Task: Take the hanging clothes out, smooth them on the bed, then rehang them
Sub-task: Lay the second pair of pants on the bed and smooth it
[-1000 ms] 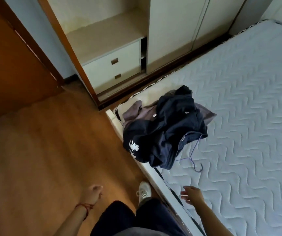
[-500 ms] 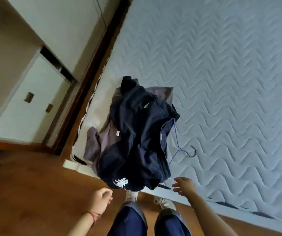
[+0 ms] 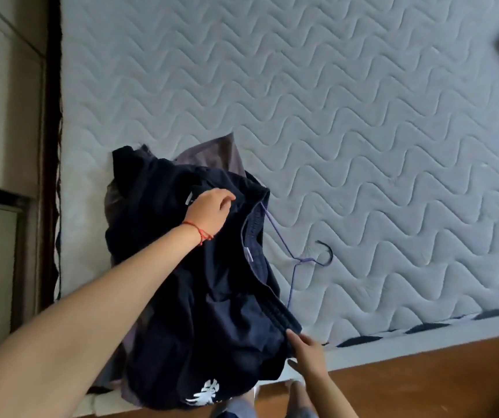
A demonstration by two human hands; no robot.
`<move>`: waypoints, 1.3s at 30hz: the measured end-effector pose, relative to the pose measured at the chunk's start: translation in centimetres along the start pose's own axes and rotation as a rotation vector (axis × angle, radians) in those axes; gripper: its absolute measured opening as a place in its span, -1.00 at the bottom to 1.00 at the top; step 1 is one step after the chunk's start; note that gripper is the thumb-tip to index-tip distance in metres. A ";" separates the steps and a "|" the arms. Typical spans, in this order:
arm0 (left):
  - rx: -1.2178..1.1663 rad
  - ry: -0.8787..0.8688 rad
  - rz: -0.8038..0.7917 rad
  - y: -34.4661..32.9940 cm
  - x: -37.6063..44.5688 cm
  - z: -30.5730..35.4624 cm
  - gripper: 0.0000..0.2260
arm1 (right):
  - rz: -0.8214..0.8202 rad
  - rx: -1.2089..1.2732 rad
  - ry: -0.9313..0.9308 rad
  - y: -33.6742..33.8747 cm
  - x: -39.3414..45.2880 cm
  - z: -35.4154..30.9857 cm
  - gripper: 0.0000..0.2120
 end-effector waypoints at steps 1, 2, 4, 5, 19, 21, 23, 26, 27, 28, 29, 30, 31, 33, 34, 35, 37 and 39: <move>0.062 -0.057 -0.022 -1.0 1.5 0.5 -0.73 | 0.011 0.049 -0.010 -0.2 0.5 0.3 -0.84; 0.135 -0.106 -0.048 -2.0 2.9 0.7 -0.70 | 0.017 0.098 -0.010 -0.3 0.9 0.4 -0.84; 0.303 -0.213 -0.121 -4.1 5.2 0.8 -0.63 | 0.037 0.152 0.013 -0.5 1.5 0.7 -0.86; 0.377 -0.260 -0.168 -5.1 6.1 0.7 -0.61 | 0.052 0.167 0.029 -0.5 2.0 1.0 -0.87; 0.857 -0.520 -0.266 -8.9 8.0 3.1 -0.74 | 0.008 0.208 0.188 -0.2 1.3 0.1 -0.90; 0.805 -0.470 -0.263 -8.9 7.4 2.9 -0.71 | 0.014 0.227 0.220 0.0 0.9 -0.8 -0.92; 0.768 -0.445 -0.259 -9.0 6.7 2.8 -0.69 | 0.049 0.240 0.265 0.3 0.2 -1.9 -0.94; 0.701 -0.404 -0.233 -8.7 5.9 3.2 -0.67 | 0.190 0.206 0.374 1.9 -1.1 -3.6 -0.89; 0.671 -0.382 -0.226 -8.4 5.7 3.4 -0.68 | 0.243 0.170 0.416 2.7 -1.9 -4.3 -0.89; 0.638 -0.360 -0.221 -8.0 5.6 3.7 -0.69 | 0.293 0.124 0.465 3.7 -2.7 -5.1 -0.90; 0.606 -0.339 -0.220 -7.4 5.5 4.2 -0.70 | 0.328 0.071 0.519 4.8 -3.5 -6.0 -0.91; 0.575 -0.323 -0.217 -6.8 5.3 4.8 -0.71 | 0.344 0.020 0.577 5.8 -4.5 -6.8 -0.93; 0.541 -0.313 -0.204 -6.0 5.1 5.6 -0.73 | 0.350 -0.019 0.626 6.8 -5.4 -7.6 -0.94; 0.464 -0.318 -0.161 -4.2 4.6 7.7 -0.75 | 0.363 -0.045 0.697 9.1 -7.2 -8.7 -0.95; 0.423 -0.330 -0.131 -3.2 4.3 8.9 -0.76 | 0.376 -0.038 0.723 10.3 -8.1 -9.1 -0.96; 0.384 -0.345 -0.098 -2.1 4.1 10.2 -0.77 | 0.393 -0.027 0.747 11.6 -8.9 -9.4 -0.96; 0.320 -0.371 -0.039 0.3 3.5 13.1 -0.79 | 0.432 -0.011 0.800 14.4 -10.7 -9.9 -0.94; 0.238 -0.403 0.003 2.6 2.6 16.3 -0.80 | 0.477 0.004 0.849 17.3 -12.5 -10.3 -0.92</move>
Point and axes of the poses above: each hand's wrist, its own x-axis towards the middle knuckle, its own y-axis out of the back of the hand, z = x × y, the point moved 4 cm from there along x, towards the middle knuckle, and after that the axes turned 6 degrees about z, right-handed, at the moved point
